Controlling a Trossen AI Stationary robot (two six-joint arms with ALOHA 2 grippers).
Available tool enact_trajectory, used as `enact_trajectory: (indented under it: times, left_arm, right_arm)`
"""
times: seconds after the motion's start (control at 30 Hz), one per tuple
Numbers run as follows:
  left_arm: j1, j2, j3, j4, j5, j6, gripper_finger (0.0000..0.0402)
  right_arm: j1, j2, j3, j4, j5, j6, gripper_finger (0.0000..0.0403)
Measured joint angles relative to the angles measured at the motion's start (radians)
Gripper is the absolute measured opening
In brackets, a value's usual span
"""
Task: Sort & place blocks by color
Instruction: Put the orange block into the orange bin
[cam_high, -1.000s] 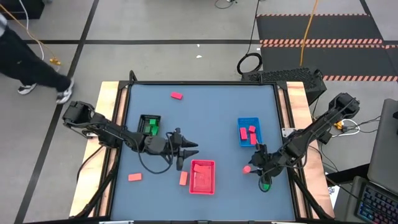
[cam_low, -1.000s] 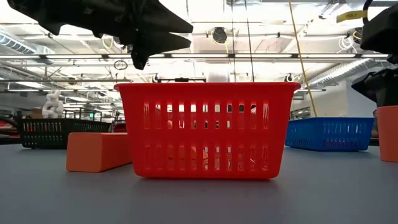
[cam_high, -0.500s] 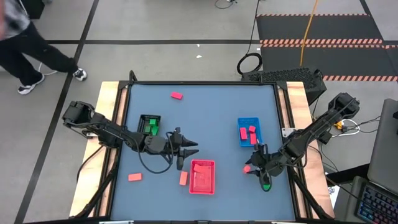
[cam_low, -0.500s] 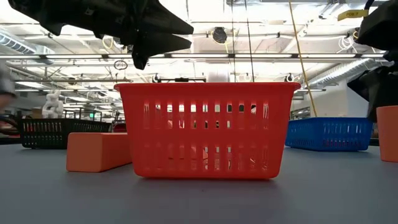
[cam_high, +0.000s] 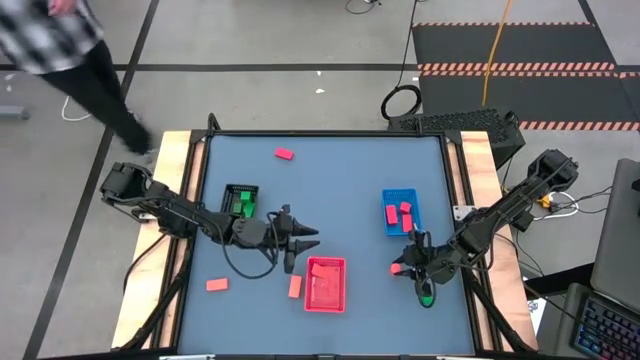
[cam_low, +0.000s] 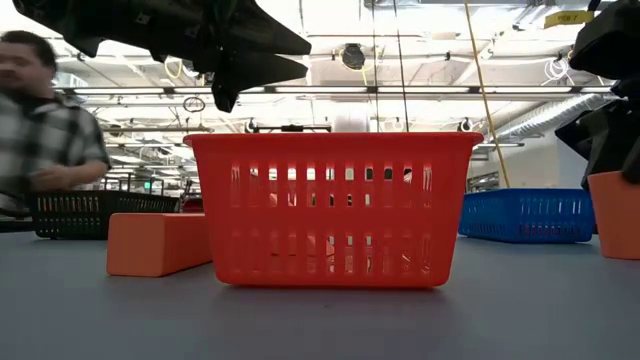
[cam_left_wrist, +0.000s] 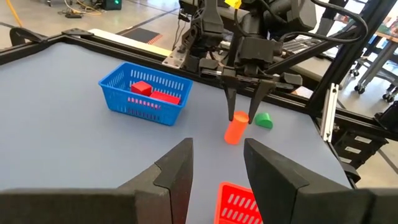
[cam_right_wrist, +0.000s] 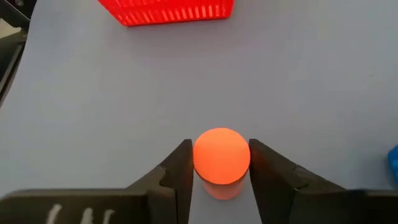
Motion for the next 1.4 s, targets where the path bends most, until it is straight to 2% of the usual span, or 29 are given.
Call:
enact_trajectory:
  times: [0.23, 0.5, 0.63, 0.77, 1.03, 1.2, 1.4]
  left_arm:
    - [-0.001, 0.000, 0.000, 0.000, 0.000, 0.000, 0.0145]
    - [-0.001, 0.000, 0.000, 0.000, 0.000, -0.003, 0.0145]
    - [0.001, 0.000, 0.000, 0.004, -0.002, -0.010, 0.0145]
    - [0.012, 0.000, 0.000, 0.012, -0.047, -0.057, 0.0145]
    - [0.034, 0.000, 0.000, 0.012, -0.058, -0.113, 0.0145]
    - [0.032, 0.000, 0.000, -0.005, -0.052, -0.120, 0.0145]
    - [0.032, 0.000, 0.000, -0.049, -0.049, -0.118, 0.0145]
  right_arm:
    - [0.000, 0.013, -0.005, 0.107, -0.012, -0.052, 0.0115]
    - [-0.017, 0.007, -0.003, 0.529, -0.009, -0.282, 0.0115]
    - [-0.067, 0.030, -0.002, 0.628, -0.004, -0.331, 0.0115]
    - [-0.118, 0.116, 0.043, 0.665, -0.021, -0.379, 0.0115]
    - [-0.207, 0.326, 0.230, 0.639, -0.179, -0.492, 0.0115]
    - [-0.252, 0.422, 0.280, 0.642, -0.229, -0.492, 0.0115]
    - [-0.288, 0.489, 0.300, 0.738, -0.273, -0.491, 0.0115]
